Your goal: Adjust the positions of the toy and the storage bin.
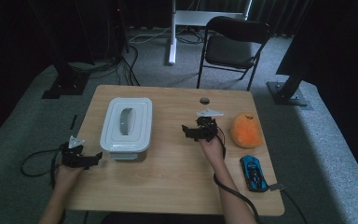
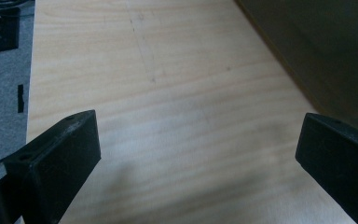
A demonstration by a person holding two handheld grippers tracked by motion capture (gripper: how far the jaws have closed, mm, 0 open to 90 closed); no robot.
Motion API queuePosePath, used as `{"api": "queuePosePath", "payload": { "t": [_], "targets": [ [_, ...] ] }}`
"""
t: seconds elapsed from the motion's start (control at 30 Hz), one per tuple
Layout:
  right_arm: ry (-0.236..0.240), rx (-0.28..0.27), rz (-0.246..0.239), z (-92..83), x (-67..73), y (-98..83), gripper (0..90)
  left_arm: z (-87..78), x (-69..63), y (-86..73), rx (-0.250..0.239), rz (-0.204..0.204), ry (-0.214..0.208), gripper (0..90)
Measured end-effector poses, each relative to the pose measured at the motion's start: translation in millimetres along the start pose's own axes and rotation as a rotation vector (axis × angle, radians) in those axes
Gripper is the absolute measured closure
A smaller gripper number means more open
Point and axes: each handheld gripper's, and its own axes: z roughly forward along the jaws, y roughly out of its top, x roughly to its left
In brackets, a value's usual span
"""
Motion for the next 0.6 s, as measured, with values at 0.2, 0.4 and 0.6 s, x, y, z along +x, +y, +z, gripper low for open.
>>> {"api": "queuePosePath", "payload": {
  "t": [0.2,0.4,0.6],
  "targets": [
    [-0.005,0.044,-0.022,21.1,14.6,-3.0,13.5,4.8,-0.5,17.4,-0.01,0.018,-0.002,0.4],
    [-0.01,0.088,-0.045,41.7,29.9,-8.1,13.5,8.9,-2.4,29.1,-0.026,0.04,0.019,0.4],
    [-0.002,0.095,-0.035,59.9,47.5,-8.7,13.5,12.7,0.3,35.6,-0.011,0.052,0.003,0.3]
  ]
}}
